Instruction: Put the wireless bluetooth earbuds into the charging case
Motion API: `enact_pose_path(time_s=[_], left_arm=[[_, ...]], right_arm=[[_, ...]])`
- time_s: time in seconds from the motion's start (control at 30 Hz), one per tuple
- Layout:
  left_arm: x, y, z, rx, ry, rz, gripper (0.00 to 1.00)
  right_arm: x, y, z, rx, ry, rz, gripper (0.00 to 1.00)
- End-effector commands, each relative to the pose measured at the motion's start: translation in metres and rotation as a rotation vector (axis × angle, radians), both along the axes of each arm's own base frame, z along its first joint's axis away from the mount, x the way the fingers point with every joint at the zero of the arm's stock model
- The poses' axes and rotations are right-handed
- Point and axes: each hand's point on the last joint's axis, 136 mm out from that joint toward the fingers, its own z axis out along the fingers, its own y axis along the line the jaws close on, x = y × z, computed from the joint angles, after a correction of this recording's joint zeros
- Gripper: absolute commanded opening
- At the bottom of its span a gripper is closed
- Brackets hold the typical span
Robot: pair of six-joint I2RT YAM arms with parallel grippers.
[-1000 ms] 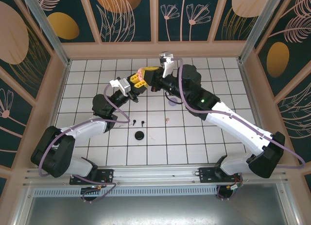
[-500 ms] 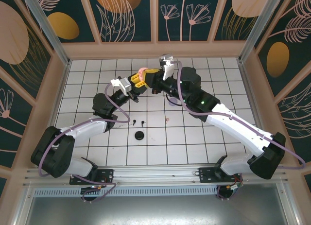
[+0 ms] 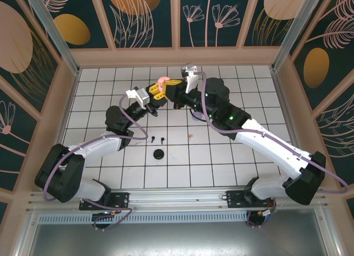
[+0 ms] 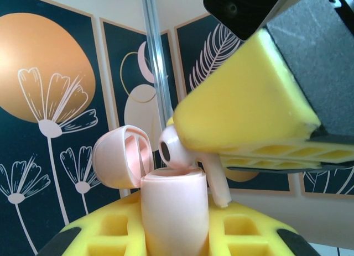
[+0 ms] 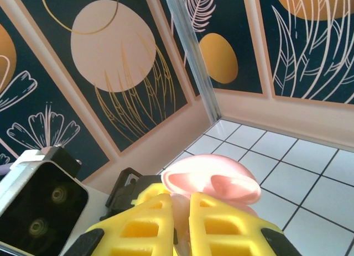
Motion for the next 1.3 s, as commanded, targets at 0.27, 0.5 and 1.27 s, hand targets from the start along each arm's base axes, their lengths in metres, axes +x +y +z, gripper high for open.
enact_pose_path(time_s=[0.27,0.5,1.27], left_arm=[[-0.018,-0.003,0.025,0.012,-0.136,-0.023,0.0],[-0.018,-0.004,0.029,-0.002,-0.124,-0.039,0.0],[-0.022,-0.007,0.03,-0.008,-0.114,-0.067,0.0]], right_arm=[[-0.021,-0.009,0.072,0.177,-0.153,0.054,0.11],[-0.021,-0.008,0.057,0.161,-0.159,0.055,0.11],[-0.017,-0.015,0.05,0.158,-0.168,0.019,0.11]])
